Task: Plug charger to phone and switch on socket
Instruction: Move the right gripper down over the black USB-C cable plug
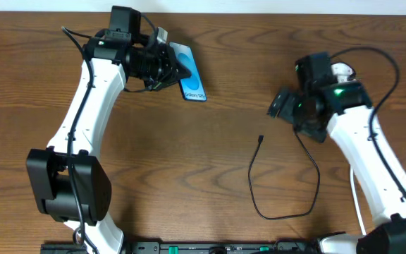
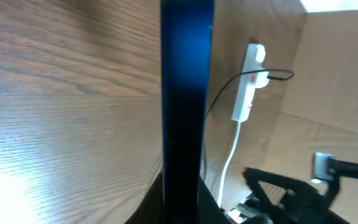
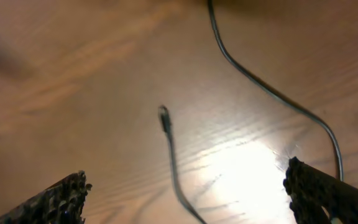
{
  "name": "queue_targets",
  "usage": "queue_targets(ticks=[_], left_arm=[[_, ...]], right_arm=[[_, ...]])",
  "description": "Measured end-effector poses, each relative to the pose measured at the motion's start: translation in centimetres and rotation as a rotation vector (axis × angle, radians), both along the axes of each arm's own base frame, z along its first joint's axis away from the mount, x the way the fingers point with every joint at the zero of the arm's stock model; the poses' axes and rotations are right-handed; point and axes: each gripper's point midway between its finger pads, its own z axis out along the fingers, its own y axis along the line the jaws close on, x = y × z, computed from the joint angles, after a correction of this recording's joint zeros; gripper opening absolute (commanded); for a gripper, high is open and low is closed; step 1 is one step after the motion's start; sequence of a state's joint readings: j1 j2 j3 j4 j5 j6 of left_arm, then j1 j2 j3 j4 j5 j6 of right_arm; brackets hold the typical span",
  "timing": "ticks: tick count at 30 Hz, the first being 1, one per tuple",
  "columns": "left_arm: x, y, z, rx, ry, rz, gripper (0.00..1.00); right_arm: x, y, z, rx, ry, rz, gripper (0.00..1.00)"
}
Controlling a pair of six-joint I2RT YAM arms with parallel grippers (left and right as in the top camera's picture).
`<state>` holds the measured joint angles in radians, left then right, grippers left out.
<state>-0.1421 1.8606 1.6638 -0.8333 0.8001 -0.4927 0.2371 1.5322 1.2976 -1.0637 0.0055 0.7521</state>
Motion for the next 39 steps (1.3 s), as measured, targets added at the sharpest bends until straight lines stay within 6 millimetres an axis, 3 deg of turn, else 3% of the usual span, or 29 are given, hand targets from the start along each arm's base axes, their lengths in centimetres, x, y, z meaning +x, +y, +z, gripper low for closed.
queue_targets(ticks=[3,5,7,13,17,27,39], left_arm=[[-0.1,0.2,-0.3,0.019,-0.007,-0.008,0.07],[-0.1,0.2,-0.4,0.024,-0.011,-0.010,0.07],[0.0,0.3,-0.4,0.026,-0.014,-0.011,0.07],[0.0,0.3,-0.4,0.027,-0.014,-0.011,0.07],[0.0,0.3,-0.4,0.027,-0.015,-0.012,0.07],[0.0,0.3,-0.4,0.030,-0.023,-0.019,0.07],[0.0,0.3,-0.4,0.031,-0.025,-0.021,0.07]], right_arm=[[-0.4,0.7,-2.7,-0.002,0.001,0.025,0.99],[-0.9,1.5,-4.1,0.005,0.009,0.049,0.81],[-1.5,2.1,-5.2,0.009,0.018,0.081,0.75],[-2.4,3.0,-6.7,0.009,0.032,0.144,0.75],[-1.9,3.8,-7.4,0.038,0.033,0.184,0.76],[-2.3,5.7,-12.2,0.106,0.161,0.242,0.82],[-1.1,4.6,-13.2,0.052,0.144,0.123,0.73]])
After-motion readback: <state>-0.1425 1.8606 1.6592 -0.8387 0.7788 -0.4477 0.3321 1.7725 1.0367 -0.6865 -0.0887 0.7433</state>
